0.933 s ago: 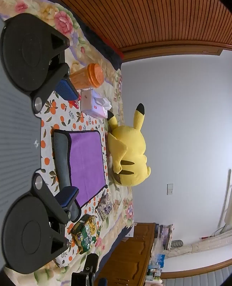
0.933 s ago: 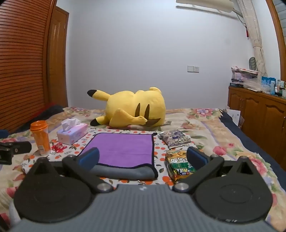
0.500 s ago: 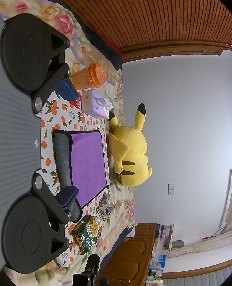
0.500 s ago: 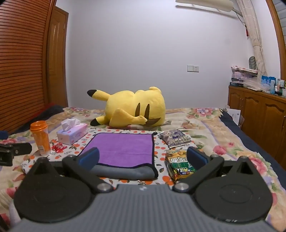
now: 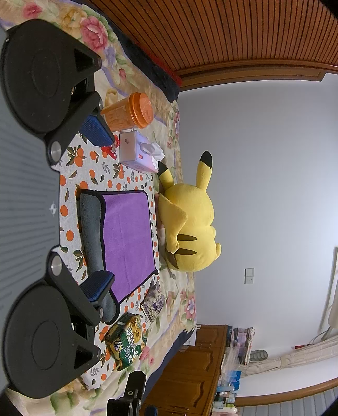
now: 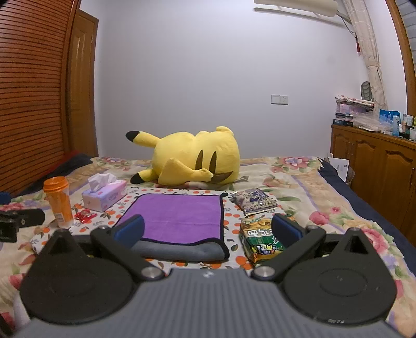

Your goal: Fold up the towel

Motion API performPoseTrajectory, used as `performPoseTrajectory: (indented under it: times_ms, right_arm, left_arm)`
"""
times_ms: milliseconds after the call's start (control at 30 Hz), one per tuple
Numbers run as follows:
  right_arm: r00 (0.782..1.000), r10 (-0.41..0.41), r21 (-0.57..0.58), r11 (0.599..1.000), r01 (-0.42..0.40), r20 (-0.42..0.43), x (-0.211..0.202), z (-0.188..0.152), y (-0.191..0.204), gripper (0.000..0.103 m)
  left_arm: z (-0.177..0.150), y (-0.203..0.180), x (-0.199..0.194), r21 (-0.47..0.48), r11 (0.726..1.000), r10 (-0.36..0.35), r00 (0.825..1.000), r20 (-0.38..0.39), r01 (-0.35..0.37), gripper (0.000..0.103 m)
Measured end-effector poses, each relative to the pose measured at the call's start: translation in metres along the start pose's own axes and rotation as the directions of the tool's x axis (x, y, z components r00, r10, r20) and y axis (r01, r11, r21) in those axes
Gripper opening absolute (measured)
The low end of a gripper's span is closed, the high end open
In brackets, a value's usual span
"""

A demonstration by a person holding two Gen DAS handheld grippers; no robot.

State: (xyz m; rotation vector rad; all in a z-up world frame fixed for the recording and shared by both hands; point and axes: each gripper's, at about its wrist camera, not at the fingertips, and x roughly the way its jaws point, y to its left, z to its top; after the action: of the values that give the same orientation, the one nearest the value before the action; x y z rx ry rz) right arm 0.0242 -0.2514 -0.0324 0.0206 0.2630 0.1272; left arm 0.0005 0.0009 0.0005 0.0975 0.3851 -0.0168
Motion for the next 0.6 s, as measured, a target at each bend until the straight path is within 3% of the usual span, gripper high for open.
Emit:
performPoseTrajectory:
  times_ms: [600]
  right_arm:
    - [1.0,0.004,-0.009,1.0,-0.004,0.002,-0.0007,0.0,-0.0004,0.103]
  left_arm:
    - [-0.001,0.0005,-0.0009,-0.002,1.0,0.001,1.0,0.001,-0.001,0.103]
